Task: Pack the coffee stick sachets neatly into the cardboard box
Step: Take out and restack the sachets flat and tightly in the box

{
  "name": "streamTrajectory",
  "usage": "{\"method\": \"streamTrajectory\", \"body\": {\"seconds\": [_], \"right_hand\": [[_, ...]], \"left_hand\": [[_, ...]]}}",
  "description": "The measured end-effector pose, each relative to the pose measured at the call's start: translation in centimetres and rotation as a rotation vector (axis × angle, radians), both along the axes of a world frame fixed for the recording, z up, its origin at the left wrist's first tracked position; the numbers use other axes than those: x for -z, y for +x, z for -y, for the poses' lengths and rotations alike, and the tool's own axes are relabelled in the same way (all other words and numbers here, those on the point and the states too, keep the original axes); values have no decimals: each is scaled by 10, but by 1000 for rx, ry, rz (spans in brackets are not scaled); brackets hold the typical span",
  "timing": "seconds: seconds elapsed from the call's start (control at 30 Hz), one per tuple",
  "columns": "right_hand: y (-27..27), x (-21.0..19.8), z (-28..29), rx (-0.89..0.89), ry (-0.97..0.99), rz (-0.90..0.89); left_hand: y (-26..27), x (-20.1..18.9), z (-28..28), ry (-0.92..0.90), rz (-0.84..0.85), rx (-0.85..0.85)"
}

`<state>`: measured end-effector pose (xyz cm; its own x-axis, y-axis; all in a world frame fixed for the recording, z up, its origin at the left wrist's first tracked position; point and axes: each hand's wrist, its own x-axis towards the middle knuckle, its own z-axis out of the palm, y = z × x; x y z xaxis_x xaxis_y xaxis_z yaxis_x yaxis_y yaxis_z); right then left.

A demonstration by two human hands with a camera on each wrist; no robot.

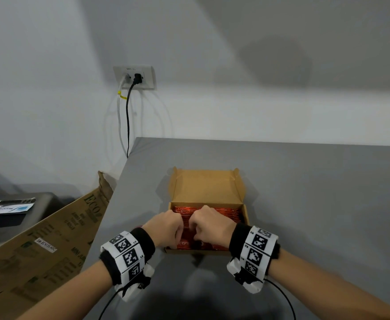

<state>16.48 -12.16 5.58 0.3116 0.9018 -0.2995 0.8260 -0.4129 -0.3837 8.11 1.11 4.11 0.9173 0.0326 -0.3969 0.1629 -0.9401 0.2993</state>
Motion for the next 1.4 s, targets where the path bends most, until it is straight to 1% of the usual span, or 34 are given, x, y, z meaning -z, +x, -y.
{"method": "streamTrajectory", "body": {"seconds": [0.1, 0.2, 0.37, 0.53, 0.63, 0.73, 0.8, 0.83, 0.87, 0.93, 0.97, 1.0, 1.07, 1.13, 1.17, 1.2, 1.23, 1.27, 1.33, 1.37, 1.4], "right_hand": [[1, 9, 5, -26, -32, 2], [-3, 9, 4, -34, -57, 3], [-9, 6, 0, -64, -64, 53], [-2, 8, -1, -23, -86, -32], [-6, 9, -1, -6, -60, 30], [-11, 13, 1, -8, -50, 88], [-7, 12, 2, -4, -41, 33], [-2, 11, 3, 17, -20, -8], [4, 10, 4, 49, 20, -34], [16, 6, 4, 127, 196, -33], [21, 2, 4, 149, 281, -45], [24, -1, 3, 149, 336, -78], [25, -6, 0, 111, 402, -195], [20, -10, -4, 69, 474, -268], [18, -12, -5, 70, 508, -270], [18, -11, -5, 89, 539, -269], [18, -11, -5, 115, 562, -266], [20, -9, -5, 140, 574, -259], [24, -7, -2, 170, 574, -234], [27, -6, 1, 189, 571, -232], [29, -5, 5, 207, 571, -234]], "left_hand": [[2, -6, -6, -122, -51, -38], [1, -5, -8, -153, -3, -67], [0, 4, -4, -82, 9, -36], [1, 10, -4, -39, 17, -61], [1, 15, -6, -36, 19, -70], [1, 13, -1, -45, 62, -82], [3, 5, -3, -74, 136, -121], [6, -2, -5, -113, 210, -149], [8, -9, -7, -174, 322, -176], [12, -25, -7, -320, 619, -238], [14, -31, -5, -409, 744, -282], [16, -37, -2, -529, 829, -328], [21, -41, 4, -868, 894, -427], [28, -43, 10, -1247, 895, -515], [31, -44, 12, -1381, 901, -558], [32, -44, 13, -1437, 911, -590], [32, -44, 13, -1412, 924, -606], [30, -43, 12, -1302, 933, -605], [25, -36, 6, -964, 925, -551], [23, -33, 2, -844, 891, -532], [19, -30, -3, -781, 849, -522]]}}
